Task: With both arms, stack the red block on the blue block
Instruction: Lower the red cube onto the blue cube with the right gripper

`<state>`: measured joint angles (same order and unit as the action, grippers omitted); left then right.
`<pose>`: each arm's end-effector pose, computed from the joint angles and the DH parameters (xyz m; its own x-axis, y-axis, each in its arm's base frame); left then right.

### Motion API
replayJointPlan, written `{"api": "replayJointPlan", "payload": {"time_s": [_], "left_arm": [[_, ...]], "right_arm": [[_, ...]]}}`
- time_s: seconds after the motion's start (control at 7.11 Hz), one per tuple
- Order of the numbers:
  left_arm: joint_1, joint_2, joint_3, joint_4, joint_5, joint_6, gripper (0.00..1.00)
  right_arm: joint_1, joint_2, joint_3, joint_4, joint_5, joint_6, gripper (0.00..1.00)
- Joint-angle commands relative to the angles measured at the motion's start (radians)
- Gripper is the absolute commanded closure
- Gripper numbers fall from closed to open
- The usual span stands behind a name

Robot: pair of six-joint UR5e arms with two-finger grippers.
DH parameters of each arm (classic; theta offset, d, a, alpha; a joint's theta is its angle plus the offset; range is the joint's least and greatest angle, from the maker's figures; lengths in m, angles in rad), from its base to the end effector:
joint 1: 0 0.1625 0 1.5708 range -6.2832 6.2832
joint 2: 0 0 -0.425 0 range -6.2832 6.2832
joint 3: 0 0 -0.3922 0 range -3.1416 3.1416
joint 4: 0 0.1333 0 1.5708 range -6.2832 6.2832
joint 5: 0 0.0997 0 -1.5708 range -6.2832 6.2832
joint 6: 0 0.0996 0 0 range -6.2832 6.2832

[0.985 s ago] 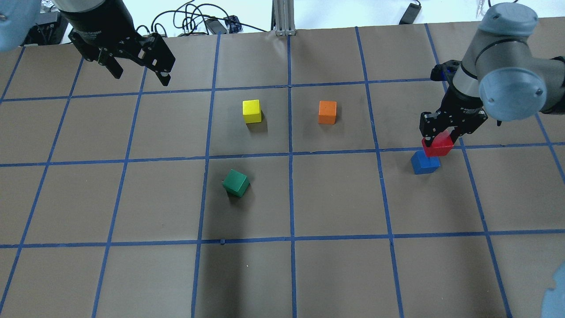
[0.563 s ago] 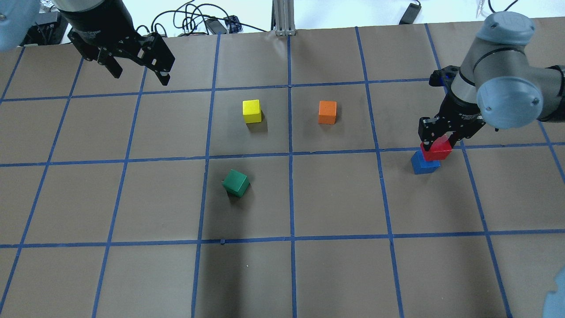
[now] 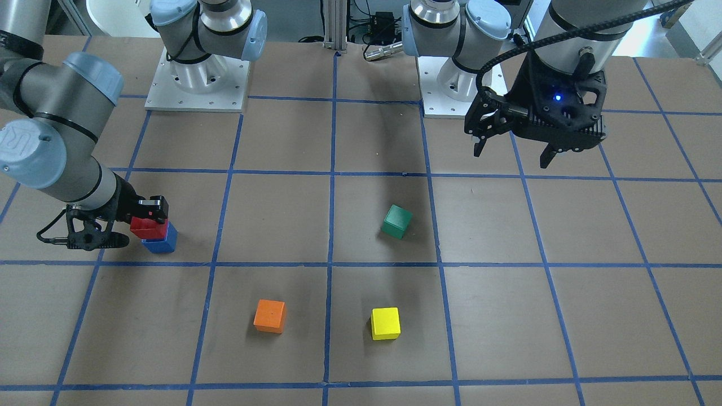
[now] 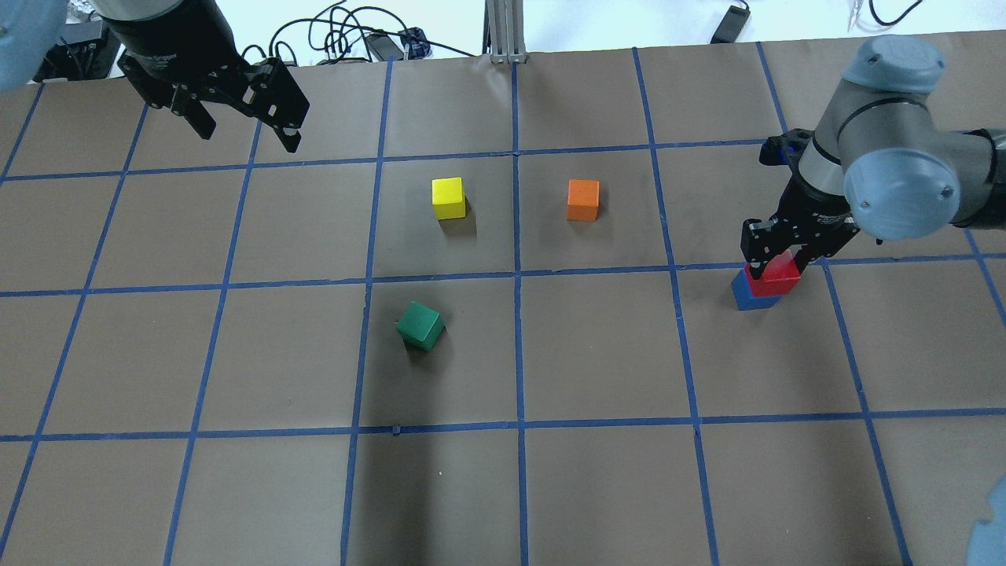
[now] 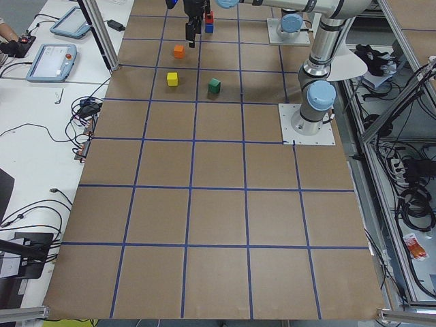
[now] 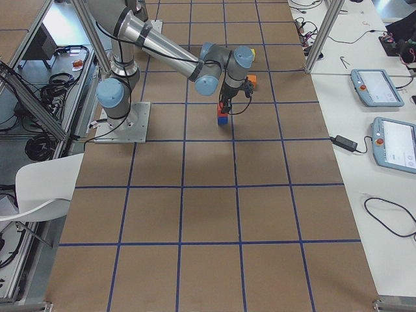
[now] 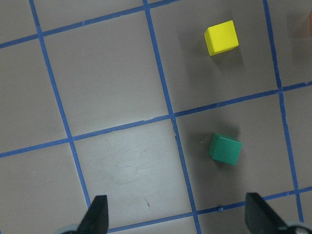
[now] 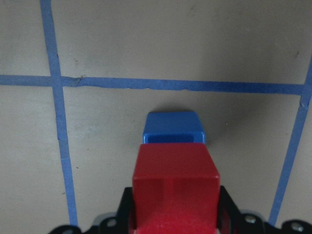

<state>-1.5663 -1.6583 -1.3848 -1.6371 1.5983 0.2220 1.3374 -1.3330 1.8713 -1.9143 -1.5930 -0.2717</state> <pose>-0.1282 -0.5309 0.5281 -0.9761 0.2148 -0.0339 0.2157 0.9761 -0.0253 0.0083 -0.5317 0.2575 -0.9988 -0.0374 -0.0310 -0.0427 0.9804 0.1923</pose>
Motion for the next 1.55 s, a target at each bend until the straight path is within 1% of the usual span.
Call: {"api": "replayJointPlan", "payload": {"time_s": [0.0, 0.14, 0.28, 0.42, 0.56, 0.7, 0.84, 1.13, 1.27, 1.41], "left_arm": [[0.0, 0.0, 0.001, 0.0, -0.003, -0.001, 0.0], [0.0, 0.0, 0.0, 0.0, -0.001, -0.001, 0.0], [0.0, 0.0, 0.001, 0.0, -0.001, 0.0, 0.0], [0.0, 0.0, 0.001, 0.0, -0.001, 0.0, 0.0], [0.0, 0.0, 0.0, 0.0, -0.001, -0.001, 0.0], [0.0, 0.0, 0.0, 0.0, 0.0, 0.0, 0.0], [0.0, 0.0, 0.0, 0.0, -0.003, -0.001, 0.0], [0.0, -0.001, 0.0, 0.0, -0.003, -0.001, 0.0], [0.0, 0.0, 0.001, 0.0, -0.001, -0.001, 0.0], [0.0, 0.0, 0.001, 0.0, -0.003, 0.0, 0.0]], "right_arm": [[0.0, 0.0, 0.003, -0.005, -0.004, -0.001, 1.0], [0.0, 0.002, 0.003, -0.006, -0.002, 0.0, 0.84], [0.0, 0.002, 0.002, -0.006, -0.002, 0.0, 0.63], [0.0, 0.003, 0.002, -0.006, -0.002, 0.0, 0.6], [0.0, 0.005, 0.003, -0.006, -0.004, 0.0, 0.48], [0.0, 0.003, 0.002, -0.006, -0.004, -0.001, 0.26], [0.0, 0.003, 0.002, -0.006, -0.005, -0.001, 0.19], [0.0, 0.0, 0.002, -0.006, -0.005, -0.001, 0.12], [0.0, -0.005, -0.015, -0.002, -0.007, 0.0, 0.06], [0.0, -0.032, -0.04, 0.014, -0.007, 0.003, 0.0]]}}
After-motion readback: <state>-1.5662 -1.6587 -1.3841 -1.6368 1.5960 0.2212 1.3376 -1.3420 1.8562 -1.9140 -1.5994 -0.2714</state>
